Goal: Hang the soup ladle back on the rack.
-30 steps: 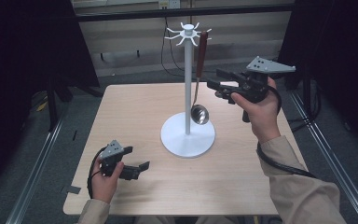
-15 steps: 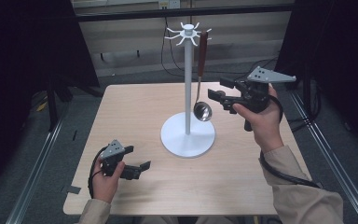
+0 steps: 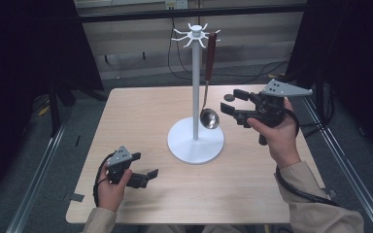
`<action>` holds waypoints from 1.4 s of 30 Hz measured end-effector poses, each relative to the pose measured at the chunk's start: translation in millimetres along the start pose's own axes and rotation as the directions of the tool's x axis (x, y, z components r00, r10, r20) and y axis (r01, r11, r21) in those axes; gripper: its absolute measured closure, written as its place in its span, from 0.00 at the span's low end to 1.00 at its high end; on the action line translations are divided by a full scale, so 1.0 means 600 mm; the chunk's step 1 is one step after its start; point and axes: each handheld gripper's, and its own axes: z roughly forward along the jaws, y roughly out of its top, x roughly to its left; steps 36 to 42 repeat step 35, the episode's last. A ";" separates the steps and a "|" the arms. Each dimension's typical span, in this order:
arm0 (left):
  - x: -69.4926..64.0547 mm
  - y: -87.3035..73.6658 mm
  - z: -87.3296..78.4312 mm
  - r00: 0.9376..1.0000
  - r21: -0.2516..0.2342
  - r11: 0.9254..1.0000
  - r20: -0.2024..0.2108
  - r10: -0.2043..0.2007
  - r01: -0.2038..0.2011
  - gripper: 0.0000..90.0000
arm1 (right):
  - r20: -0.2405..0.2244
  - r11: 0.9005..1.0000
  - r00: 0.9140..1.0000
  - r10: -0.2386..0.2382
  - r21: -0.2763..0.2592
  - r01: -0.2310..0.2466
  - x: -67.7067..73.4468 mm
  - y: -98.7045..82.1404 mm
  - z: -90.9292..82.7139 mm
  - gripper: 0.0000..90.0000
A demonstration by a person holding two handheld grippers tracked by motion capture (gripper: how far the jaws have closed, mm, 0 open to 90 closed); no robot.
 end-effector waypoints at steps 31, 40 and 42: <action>-0.007 0.000 -0.003 1.000 0.001 1.000 -0.008 0.005 -0.005 0.02 | 0.016 0.996 1.000 -0.007 0.093 0.005 0.018 -0.114 -0.012 0.14; -0.005 -0.001 -0.003 1.000 0.007 1.000 -0.014 0.012 -0.012 0.02 | 0.009 0.995 1.000 -0.005 0.102 0.004 0.017 -0.117 -0.010 0.14; -0.005 -0.001 -0.003 1.000 0.007 1.000 -0.014 0.012 -0.012 0.02 | 0.009 0.995 1.000 -0.005 0.102 0.004 0.017 -0.117 -0.010 0.14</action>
